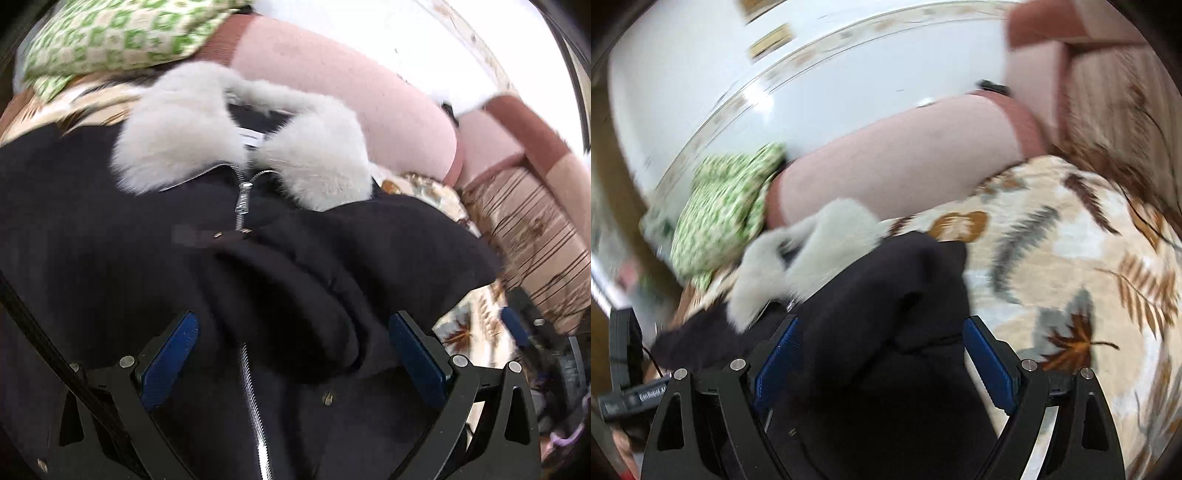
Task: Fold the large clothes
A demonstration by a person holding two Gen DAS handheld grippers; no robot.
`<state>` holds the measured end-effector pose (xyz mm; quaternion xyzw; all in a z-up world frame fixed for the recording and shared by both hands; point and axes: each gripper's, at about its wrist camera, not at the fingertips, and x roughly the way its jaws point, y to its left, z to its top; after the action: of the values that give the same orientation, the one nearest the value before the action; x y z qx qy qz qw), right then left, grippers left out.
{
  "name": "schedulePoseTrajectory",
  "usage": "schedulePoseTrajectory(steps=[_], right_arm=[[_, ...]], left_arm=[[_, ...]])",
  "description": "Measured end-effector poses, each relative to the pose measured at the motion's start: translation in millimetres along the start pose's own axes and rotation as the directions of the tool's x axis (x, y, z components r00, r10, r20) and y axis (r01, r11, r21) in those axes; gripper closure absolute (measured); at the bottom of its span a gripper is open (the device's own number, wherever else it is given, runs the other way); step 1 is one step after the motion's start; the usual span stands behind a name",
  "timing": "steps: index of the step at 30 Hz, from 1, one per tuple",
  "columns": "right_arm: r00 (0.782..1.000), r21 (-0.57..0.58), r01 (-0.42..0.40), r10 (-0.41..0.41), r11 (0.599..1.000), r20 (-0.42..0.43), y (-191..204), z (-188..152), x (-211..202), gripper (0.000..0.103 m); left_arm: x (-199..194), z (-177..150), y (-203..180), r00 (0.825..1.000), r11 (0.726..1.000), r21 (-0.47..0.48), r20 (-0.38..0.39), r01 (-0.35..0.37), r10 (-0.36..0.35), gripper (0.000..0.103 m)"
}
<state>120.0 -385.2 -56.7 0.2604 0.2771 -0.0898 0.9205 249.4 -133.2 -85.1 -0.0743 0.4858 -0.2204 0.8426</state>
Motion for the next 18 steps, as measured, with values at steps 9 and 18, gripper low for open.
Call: schedulePoseTrajectory(steps=[9, 18], right_arm=[[0.997, 0.05, 0.074, -0.074, 0.996, -0.007, -21.4, 2.7, 3.4, 0.012], [0.996, 0.017, 0.08, -0.08, 0.997, -0.026, -15.8, -0.1, 11.0, 0.012]], left_arm=[[20.6, 16.9, -28.0, 0.978, 0.969, 0.141, -0.01, -0.204, 0.208, 0.097], [-72.1, 92.6, 39.9, 0.88, 0.908, 0.042, 0.272, -0.416, 0.39, 0.097]])
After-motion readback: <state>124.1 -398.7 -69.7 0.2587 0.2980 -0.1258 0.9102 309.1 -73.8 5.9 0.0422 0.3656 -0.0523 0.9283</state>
